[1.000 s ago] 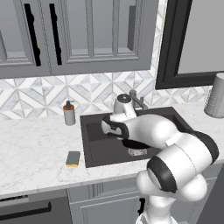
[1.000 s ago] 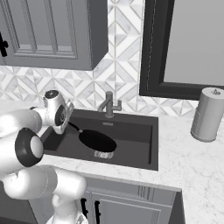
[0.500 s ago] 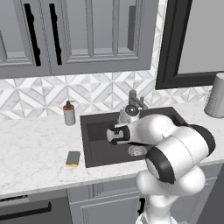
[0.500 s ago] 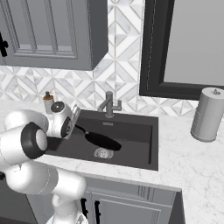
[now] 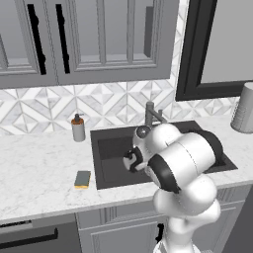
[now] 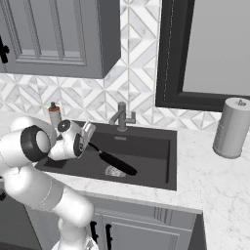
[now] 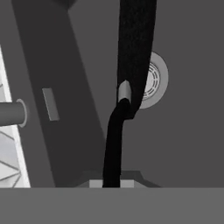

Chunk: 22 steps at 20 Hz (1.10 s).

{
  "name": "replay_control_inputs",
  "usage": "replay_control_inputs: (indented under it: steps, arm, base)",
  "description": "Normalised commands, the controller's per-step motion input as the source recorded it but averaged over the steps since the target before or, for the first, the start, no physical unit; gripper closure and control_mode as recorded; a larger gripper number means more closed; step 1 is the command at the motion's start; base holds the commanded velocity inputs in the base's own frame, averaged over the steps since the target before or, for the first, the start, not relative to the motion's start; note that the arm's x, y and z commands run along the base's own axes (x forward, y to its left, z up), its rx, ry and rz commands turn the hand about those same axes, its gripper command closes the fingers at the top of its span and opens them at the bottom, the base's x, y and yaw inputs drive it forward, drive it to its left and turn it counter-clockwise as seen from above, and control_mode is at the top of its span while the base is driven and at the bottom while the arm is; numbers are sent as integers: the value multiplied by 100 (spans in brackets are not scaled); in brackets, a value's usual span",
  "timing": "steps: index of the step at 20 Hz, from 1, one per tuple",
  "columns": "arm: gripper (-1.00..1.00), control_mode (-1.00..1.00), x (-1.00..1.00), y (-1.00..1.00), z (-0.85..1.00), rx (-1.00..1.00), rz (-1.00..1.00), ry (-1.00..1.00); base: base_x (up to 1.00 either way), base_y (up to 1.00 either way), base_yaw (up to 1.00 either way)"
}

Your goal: Pick the pan and sponge and place them into the sink. Then turn on the water.

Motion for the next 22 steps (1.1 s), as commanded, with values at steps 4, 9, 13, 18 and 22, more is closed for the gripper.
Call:
replay_control_inputs:
  steps: [4, 9, 13, 18, 22]
  arm:
    - [100, -100, 26, -13, -11, 2, -12, 3]
    - [100, -100, 12, -1, -26, 4, -7, 13]
    - [100, -100, -1, 0, -54, 1, -8, 9]
    - [100, -100, -2, 1, -46, 4, -10, 3]
    - [100, -100, -5, 10, -44, 1, -11, 5]
  base:
    - [0, 0, 0]
    - [0, 0, 0]
    - [0, 0, 0]
    - [0, 0, 0]
    - [0, 0, 0]
